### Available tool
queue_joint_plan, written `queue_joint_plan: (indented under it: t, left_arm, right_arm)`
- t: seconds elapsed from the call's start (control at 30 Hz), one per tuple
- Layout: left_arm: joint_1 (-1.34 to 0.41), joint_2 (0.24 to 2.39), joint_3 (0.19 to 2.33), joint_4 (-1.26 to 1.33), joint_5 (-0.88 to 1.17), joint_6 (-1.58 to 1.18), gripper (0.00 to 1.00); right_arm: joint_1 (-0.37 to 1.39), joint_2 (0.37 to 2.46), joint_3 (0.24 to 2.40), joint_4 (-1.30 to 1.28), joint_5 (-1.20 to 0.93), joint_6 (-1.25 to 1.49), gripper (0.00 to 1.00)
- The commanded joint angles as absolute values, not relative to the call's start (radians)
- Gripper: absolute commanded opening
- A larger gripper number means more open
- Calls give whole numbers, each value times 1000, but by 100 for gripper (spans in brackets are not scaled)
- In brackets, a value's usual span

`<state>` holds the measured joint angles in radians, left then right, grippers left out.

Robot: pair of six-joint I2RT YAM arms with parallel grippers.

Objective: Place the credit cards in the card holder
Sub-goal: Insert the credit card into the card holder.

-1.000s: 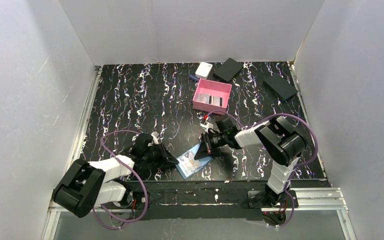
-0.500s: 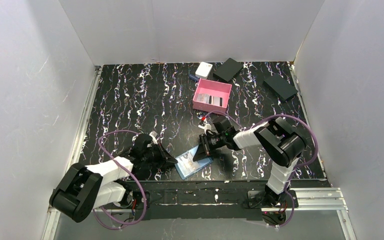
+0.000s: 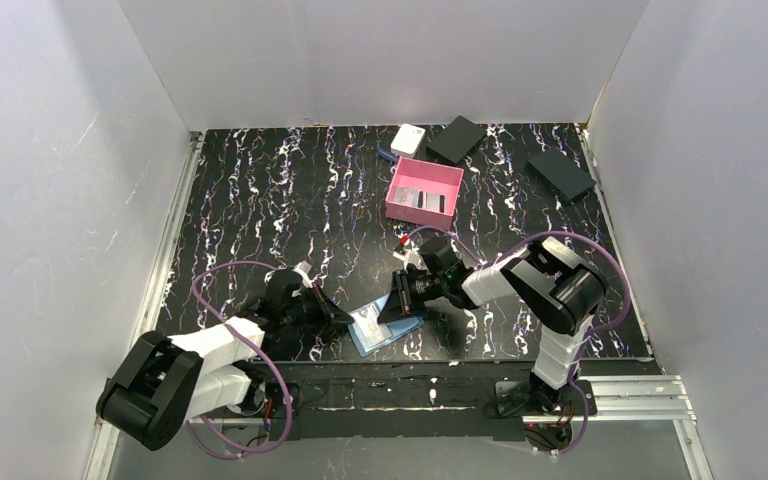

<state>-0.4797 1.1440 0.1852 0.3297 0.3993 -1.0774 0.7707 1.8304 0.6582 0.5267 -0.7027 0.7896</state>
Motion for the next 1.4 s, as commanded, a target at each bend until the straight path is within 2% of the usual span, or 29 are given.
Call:
queue_joint_plan:
  t: [0.0, 0.23, 0.5, 0.6, 0.7, 0.97, 1.27, 1.37]
  left_arm:
    - [-477, 1144, 183, 388, 372, -1091, 0]
    - [-476, 1174, 189, 387, 390, -1085, 0]
    - [-476, 1176, 153, 387, 382, -1105, 0]
    - [-476, 1172, 139, 386, 381, -1102, 0]
    - [-476, 1166, 133, 387, 381, -1104, 0]
    - [-476, 1179, 151, 386, 387, -1104, 0]
    - [-476, 1177, 153, 386, 389, -1103, 0]
    - [-476, 1179, 152, 386, 390, -1101, 0]
  right_arm:
    - [809, 1814, 638, 572, -622, 821, 20]
    - [820, 1761, 685, 391, -564, 704, 27]
    - [821, 1676, 780, 35, -451, 508, 49]
    - [821, 1666, 815, -69, -437, 458, 53]
    - [825, 1666, 817, -68, -444, 452, 54]
    - [873, 1741, 791, 137, -512, 582, 50]
    - [922, 1781, 781, 345, -674, 708, 45]
    - [922, 1771, 789, 333, -668, 704, 45]
